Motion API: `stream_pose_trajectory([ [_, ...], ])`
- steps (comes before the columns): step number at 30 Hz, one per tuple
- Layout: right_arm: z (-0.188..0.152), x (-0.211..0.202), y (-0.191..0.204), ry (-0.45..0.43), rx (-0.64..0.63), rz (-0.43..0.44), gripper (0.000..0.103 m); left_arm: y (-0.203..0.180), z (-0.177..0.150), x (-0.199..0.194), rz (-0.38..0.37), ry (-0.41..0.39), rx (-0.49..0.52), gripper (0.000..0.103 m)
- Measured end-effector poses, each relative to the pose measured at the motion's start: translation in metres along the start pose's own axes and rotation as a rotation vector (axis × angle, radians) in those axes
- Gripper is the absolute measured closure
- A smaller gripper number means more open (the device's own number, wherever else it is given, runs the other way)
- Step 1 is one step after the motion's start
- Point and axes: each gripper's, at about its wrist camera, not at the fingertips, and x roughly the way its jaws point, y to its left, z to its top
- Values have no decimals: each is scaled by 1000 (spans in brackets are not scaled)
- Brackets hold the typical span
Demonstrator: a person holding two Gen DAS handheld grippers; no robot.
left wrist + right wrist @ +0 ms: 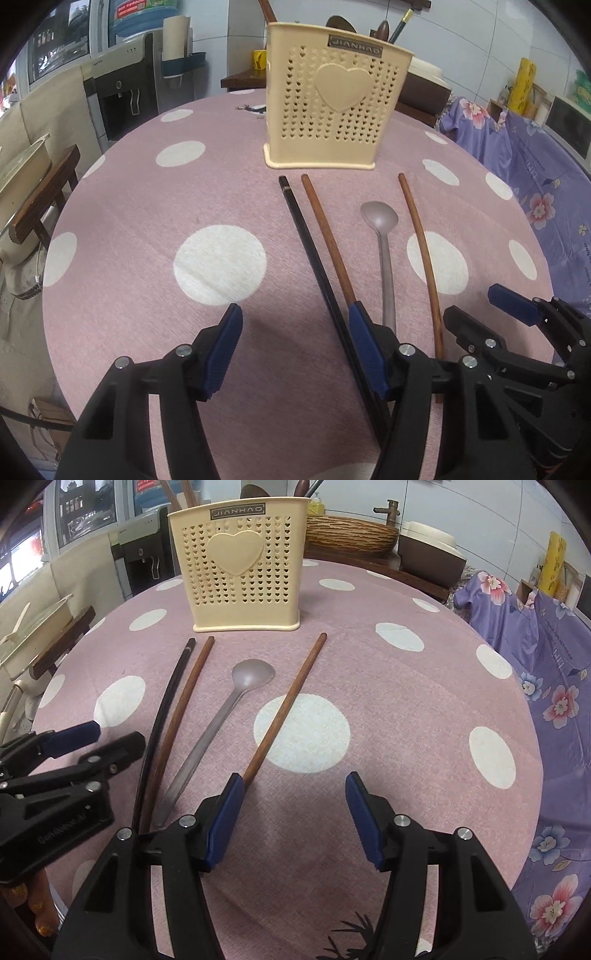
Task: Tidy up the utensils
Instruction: 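Grasp the black chopstick with the left tool while the right tool grasps a wooden chopstick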
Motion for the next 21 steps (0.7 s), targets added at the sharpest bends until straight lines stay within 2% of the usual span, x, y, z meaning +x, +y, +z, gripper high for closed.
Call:
stream_pose_trajectory([
  [9, 1, -2, -7, -13, 26, -3, 41, -10, -5, 3, 56, 14, 26, 46],
  [11, 1, 0, -7, -13, 31, -3, 39, -18, -6, 6, 99, 20, 56, 47],
  [12, 1, 0, -7, -13, 40, -11, 39, -21, -6, 5, 100, 14, 63, 51],
  [15, 0, 0, -10, -13, 47, -6, 39, -18, -6, 5, 92, 15, 61, 50],
  [21, 1, -2, -14, -21, 46, -6, 39, 4, -8, 0, 101, 29, 57, 57],
])
